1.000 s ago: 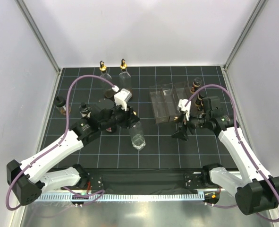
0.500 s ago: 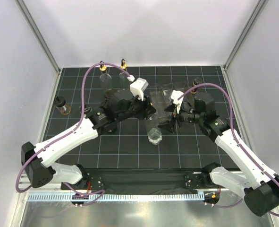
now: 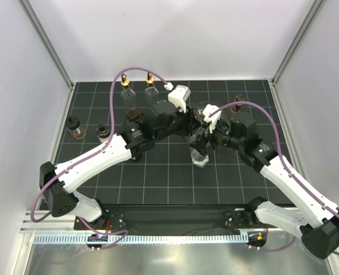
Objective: Organize the condiment bottles
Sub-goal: Pick up the bottle from the center of the board, then place the bottle in the storage box.
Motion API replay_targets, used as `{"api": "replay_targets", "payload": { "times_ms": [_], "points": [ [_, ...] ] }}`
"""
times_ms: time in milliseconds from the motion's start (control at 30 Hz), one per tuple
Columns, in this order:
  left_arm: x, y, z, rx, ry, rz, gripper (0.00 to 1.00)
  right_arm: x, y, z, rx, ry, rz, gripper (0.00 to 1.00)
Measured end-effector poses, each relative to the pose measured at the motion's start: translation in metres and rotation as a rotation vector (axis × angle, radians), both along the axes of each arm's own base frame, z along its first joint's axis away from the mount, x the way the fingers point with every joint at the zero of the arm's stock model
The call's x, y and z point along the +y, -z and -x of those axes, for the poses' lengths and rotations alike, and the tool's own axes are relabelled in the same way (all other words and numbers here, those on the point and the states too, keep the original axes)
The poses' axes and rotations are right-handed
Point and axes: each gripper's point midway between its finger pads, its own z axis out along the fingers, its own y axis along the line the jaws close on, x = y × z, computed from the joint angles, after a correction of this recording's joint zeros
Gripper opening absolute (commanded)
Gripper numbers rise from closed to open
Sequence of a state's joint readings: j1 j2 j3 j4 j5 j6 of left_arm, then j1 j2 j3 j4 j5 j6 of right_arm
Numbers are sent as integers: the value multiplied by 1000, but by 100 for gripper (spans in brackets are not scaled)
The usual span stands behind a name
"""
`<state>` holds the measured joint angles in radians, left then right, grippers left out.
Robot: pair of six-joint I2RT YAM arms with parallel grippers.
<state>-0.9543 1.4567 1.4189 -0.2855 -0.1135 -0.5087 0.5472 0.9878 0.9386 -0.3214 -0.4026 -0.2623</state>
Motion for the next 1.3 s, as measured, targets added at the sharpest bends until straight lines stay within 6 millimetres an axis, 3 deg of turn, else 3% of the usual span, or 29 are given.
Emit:
{"api": "replay_targets", "payload": {
  "times_ms": [200, 300, 400, 433, 533, 567, 600, 700, 800, 967, 1300],
  "points": [
    [-6, -8, -1, -4, -4, 14, 0, -4, 12, -11, 27, 63, 29, 88],
    [-7, -11, -1, -8, -2, 21, 0, -3, 16, -12, 50, 72, 27, 80],
    [-8, -13, -2, -11, -7, 23, 0, -2, 17, -12, 66, 71, 21, 51],
    [-8, -13, -2, -12, -11, 23, 0, -1, 17, -11, 67, 67, 18, 35],
    [-7, -13, -3, -11, -17, 24, 1, 0, 17, -11, 74, 68, 13, 16],
    [-8, -13, -3, -10, -17, 26, 6, 0, 17, -11, 75, 69, 13, 5],
    [-8, -13, -3, -9, -17, 27, 29, 0, 17, -11, 75, 68, 13, 4],
    [-8, -13, -3, -6, -19, 28, 67, 0, 18, -11, 75, 68, 14, 4],
    [-1, -19, -13, -11, -66, 49, 83, -6, 18, -10, 82, 80, 19, 4],
    [8, -38, -10, -41, -78, 87, 91, -13, 19, -9, 64, 75, 24, 4],
    [49, -113, 10, -177, -84, 212, 96, -22, 39, 2, 95, 20, 76, 4]
  ]
}}
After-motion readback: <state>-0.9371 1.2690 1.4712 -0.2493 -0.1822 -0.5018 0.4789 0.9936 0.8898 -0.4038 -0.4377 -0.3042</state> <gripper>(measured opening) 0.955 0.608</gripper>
